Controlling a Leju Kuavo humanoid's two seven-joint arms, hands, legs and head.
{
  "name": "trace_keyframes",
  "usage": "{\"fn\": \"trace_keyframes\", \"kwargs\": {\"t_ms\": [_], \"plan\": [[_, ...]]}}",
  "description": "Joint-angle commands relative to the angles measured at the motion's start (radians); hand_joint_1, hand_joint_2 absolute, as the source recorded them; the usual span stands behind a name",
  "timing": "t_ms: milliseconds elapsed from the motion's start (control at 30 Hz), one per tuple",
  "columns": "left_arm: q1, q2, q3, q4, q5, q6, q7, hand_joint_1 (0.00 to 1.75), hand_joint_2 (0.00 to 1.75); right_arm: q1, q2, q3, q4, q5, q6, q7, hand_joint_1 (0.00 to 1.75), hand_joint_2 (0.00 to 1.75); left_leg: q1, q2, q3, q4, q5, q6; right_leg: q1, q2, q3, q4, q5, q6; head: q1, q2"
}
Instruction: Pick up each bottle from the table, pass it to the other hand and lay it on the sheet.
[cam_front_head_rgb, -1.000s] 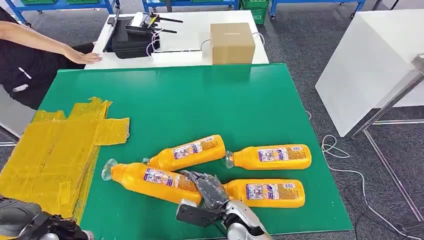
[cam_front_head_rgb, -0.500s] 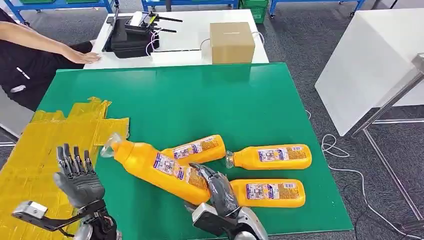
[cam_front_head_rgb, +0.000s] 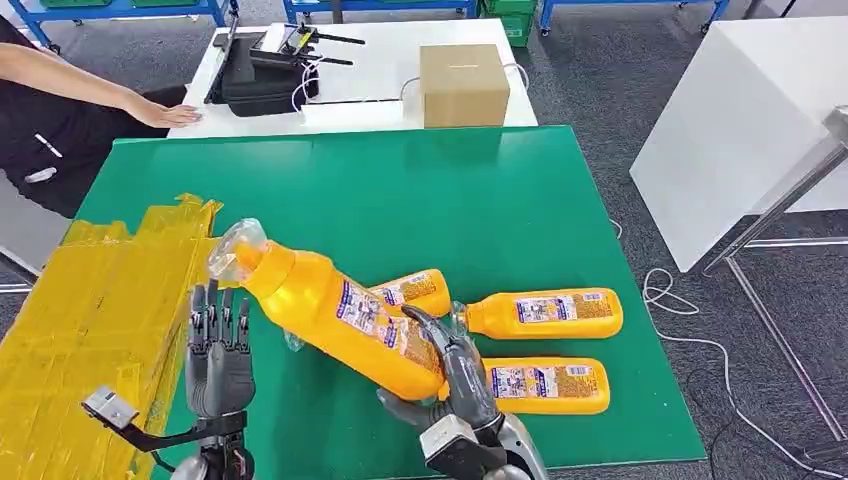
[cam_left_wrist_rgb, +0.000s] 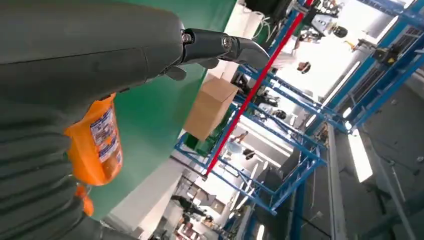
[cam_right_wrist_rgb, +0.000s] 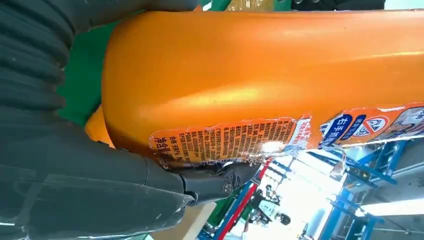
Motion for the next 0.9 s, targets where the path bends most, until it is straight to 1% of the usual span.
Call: {"fn": "trace_keyframes", "kwargs": {"t_ms": [33,67,133,167,200,300,533,567,600,700,733,900], "plan": [[-0.022,0.057,-0.076,0.077,0.029,-0.094,0.013,0.00,1.75,-0.032,-0.004,-0.027,0.057,0.005,0.038,0.014,1.75,1.75,0.000,-0.001,0.001,-0.001,0.000,0.000,0.000,-0.001,0.001,-0.001,0.000,0.001,0.000,0.000],[-0.022,0.057,-0.076,0.077,0.029,-0.094,0.013,0.00,1.75,-0.032,-0.004,-0.027,0.057,0.005,0.038,0.014,1.75,1.75,0.001,-0.001,0.003,-0.002,0.000,-0.001,0.001,-0.002,0.004,-0.003,0.000,0.001,0.000,0.000],[-0.022,0.057,-0.076,0.077,0.029,-0.094,0.013,0.00,1.75,-0.032,-0.004,-0.027,0.057,0.005,0.038,0.014,1.75,1.75,0.000,-0.001,0.002,-0.002,0.000,0.000,0.000,-0.001,0.002,-0.002,0.000,0.001,0.000,0.000],[-0.021,0.061,-0.086,0.077,0.035,-0.114,0.011,0.00,1.75,-0.034,-0.007,-0.027,0.061,0.003,0.050,0.020,1.75,1.75,0.002,-0.002,0.004,-0.003,0.000,-0.001,0.001,-0.002,0.005,-0.004,0.000,0.001,0.000,0.000],[-0.020,0.063,-0.093,0.076,0.043,-0.131,0.010,0.00,1.75,-0.036,-0.005,-0.030,0.068,0.002,0.056,0.023,1.75,1.75,0.000,-0.001,0.002,-0.002,0.000,0.000,0.000,-0.001,0.002,-0.002,0.000,0.001,0.000,0.000],[-0.018,0.062,-0.102,0.073,0.062,-0.164,0.009,0.00,1.75,-0.049,-0.004,-0.029,0.102,0.011,0.072,0.038,1.75,1.75,0.001,-0.001,0.003,-0.002,0.000,-0.001,0.001,-0.001,0.003,-0.003,0.000,0.001,0.000,0.000],[-0.018,0.062,-0.102,0.073,0.062,-0.164,0.009,0.00,1.75,-0.049,-0.004,-0.029,0.102,0.011,0.072,0.038,1.75,1.75,0.000,0.000,0.001,-0.001,0.000,0.000,0.000,-0.001,0.001,-0.001,0.000,0.000,0.000,0.000],[-0.018,0.062,-0.102,0.073,0.062,-0.164,0.009,0.00,1.75,-0.049,-0.004,-0.029,0.102,0.011,0.072,0.038,1.75,1.75,0.001,-0.001,0.003,-0.002,0.000,-0.001,0.001,-0.002,0.004,-0.003,0.000,0.001,0.000,0.000],[-0.018,0.062,-0.102,0.073,0.062,-0.164,0.009,0.00,1.75,-0.049,-0.004,-0.029,0.102,0.011,0.072,0.038,1.75,1.75,0.000,0.000,0.001,-0.001,0.000,0.000,0.000,-0.001,0.001,-0.001,0.000,0.000,0.000,0.000],[-0.021,0.063,-0.103,0.077,0.071,-0.180,0.011,0.00,1.75,-0.063,-0.006,-0.017,0.132,0.029,0.086,0.060,1.75,1.75,0.000,0.000,0.001,-0.001,0.000,0.000,0.000,-0.001,0.002,-0.001,0.000,0.001,0.000,0.000],[-0.026,0.064,-0.108,0.084,0.091,-0.207,0.017,0.00,1.75,-0.075,-0.004,-0.012,0.162,0.038,0.097,0.075,1.75,1.75,0.001,0.000,0.003,-0.002,0.000,-0.001,0.001,0.000,0.003,-0.002,0.000,0.001,0.000,0.000],[-0.032,0.065,-0.122,0.088,0.096,-0.227,0.018,0.00,1.75,-0.108,0.001,0.007,0.242,0.060,0.111,0.093,1.75,1.75,0.001,0.000,0.003,-0.003,0.000,-0.001,0.000,0.000,0.003,-0.003,0.001,0.001,0.000,0.000]]}}
